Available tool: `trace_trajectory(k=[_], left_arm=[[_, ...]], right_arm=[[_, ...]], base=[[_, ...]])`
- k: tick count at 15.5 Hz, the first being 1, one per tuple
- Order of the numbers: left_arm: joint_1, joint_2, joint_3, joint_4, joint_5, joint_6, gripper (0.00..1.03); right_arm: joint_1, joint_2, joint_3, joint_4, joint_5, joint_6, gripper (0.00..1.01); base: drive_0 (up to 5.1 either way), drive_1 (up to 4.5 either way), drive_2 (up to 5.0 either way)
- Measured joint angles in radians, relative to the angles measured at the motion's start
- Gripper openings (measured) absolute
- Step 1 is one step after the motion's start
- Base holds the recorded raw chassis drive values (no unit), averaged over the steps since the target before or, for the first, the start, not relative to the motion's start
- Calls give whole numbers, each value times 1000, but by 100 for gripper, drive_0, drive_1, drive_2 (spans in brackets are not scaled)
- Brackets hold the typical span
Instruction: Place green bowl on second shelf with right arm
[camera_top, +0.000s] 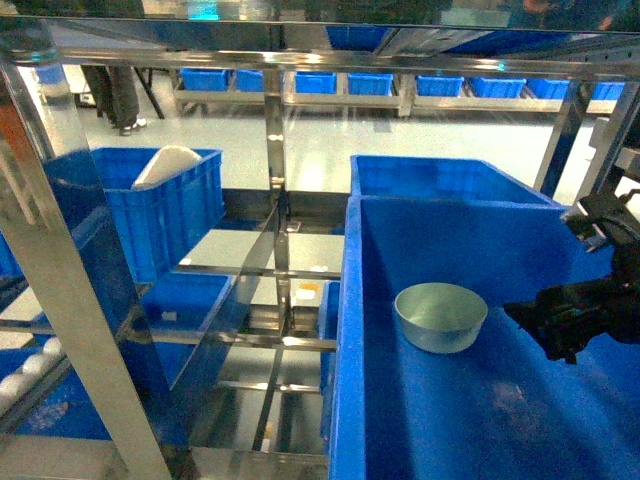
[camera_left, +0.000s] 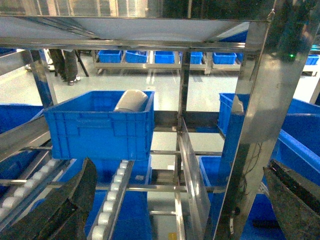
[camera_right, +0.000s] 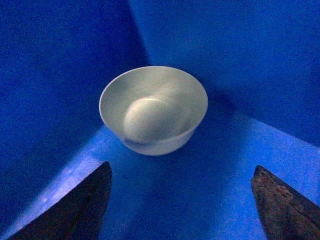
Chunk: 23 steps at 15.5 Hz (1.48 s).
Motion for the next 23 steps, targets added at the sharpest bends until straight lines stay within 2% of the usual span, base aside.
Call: trace_trajectory(k=[2,4,7,11,13,16,18,19,20,22,23], left_arm=[[0,0,0,0,0,0,98],[0,0,0,0,0,0,98],[0,0,0,0,0,0,98],[0,0,0,0,0,0,98],[0,0,0,0,0,0,98],[0,0,0,0,0,0,98],[0,0,0,0,0,0,98],[0,0,0,0,0,0,98],[0,0,0,0,0,0,98],[0,0,0,0,0,0,98],[0,0,0,0,0,0,98]], right_arm=[[-17,-37,-58,62,23,48,100],[-16,-101,-141,153,31,83,98],[2,-177,-254,235,33,110,98],[17,-327,-488,383,68,145,98],[16,-455,-582,410,75,171,98],[10,-784,-698,256,75,219,98],[45,-1101,-789,58,110,245,98],[66,-1241,-818,-54,143,262,98],[110,-1423,-843,-211,203,283,98],[237,-1751,-861,-480,320,300,98],[244,-1828,-861,-502,327,303,98]], base=[[0,0,0],[0,0,0],[0,0,0],[0,0,0],[0,0,0],[0,0,0],[0,0,0],[0,0,0],[0,0,0],[0,0,0],[0,0,0]])
